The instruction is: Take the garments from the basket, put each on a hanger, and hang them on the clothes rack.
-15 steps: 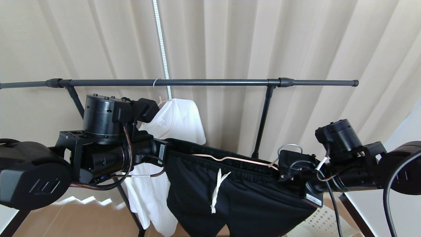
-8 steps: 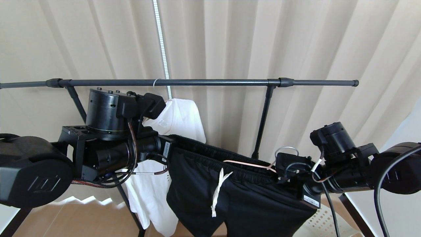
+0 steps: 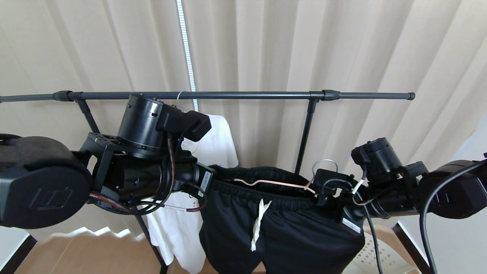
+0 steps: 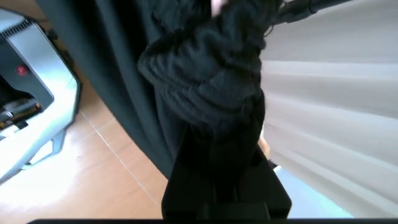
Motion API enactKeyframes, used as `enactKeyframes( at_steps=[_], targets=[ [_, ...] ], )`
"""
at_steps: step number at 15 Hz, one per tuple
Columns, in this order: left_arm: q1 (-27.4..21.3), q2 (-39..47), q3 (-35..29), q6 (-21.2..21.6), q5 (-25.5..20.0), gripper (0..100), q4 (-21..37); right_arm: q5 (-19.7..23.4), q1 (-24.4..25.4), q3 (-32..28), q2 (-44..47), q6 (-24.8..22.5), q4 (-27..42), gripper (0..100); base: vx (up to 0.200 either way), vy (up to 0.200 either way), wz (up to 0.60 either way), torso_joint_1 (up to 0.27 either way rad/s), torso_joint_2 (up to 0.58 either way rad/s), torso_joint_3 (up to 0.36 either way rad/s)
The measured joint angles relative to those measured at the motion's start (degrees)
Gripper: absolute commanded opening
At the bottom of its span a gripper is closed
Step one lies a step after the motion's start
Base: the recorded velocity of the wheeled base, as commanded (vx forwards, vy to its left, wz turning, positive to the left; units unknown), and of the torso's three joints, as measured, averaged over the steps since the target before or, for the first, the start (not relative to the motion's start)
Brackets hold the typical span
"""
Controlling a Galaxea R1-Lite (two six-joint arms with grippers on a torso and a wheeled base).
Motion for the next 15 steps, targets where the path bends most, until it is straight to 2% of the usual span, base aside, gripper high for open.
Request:
enactKeyframes(
  at_steps=[3,7,11,15],
  targets=[
    [-1.49,1.18,-6.69,-4.69,0.93,0,9.92,-2.34,2.01,-0.37,-0.61,2.35,-0.05,0,0.0,0.0,0.0,0.0,0.0,0.0],
    [-2.69,3.5,-13.64,-9.24,1.94,0,16.29,-4.14,3.5,0.96,-1.35,2.13,-0.62,0,0.0,0.0,0.0,0.0,0.0,0.0],
    [-2.91,4.99,-19.7,-11.68,1.91,0,21.07,-4.67,3.63,4.02,-1.23,-0.74,-6.63,0,0.0,0.0,0.0,0.0,0.0,0.0],
    [-3.22,5.12,-22.25,-11.79,1.91,0,21.57,-5.4,3.66,4.79,-0.77,-0.99,-6.85,0,0.0,0.0,0.0,0.0,0.0,0.0]
  ],
)
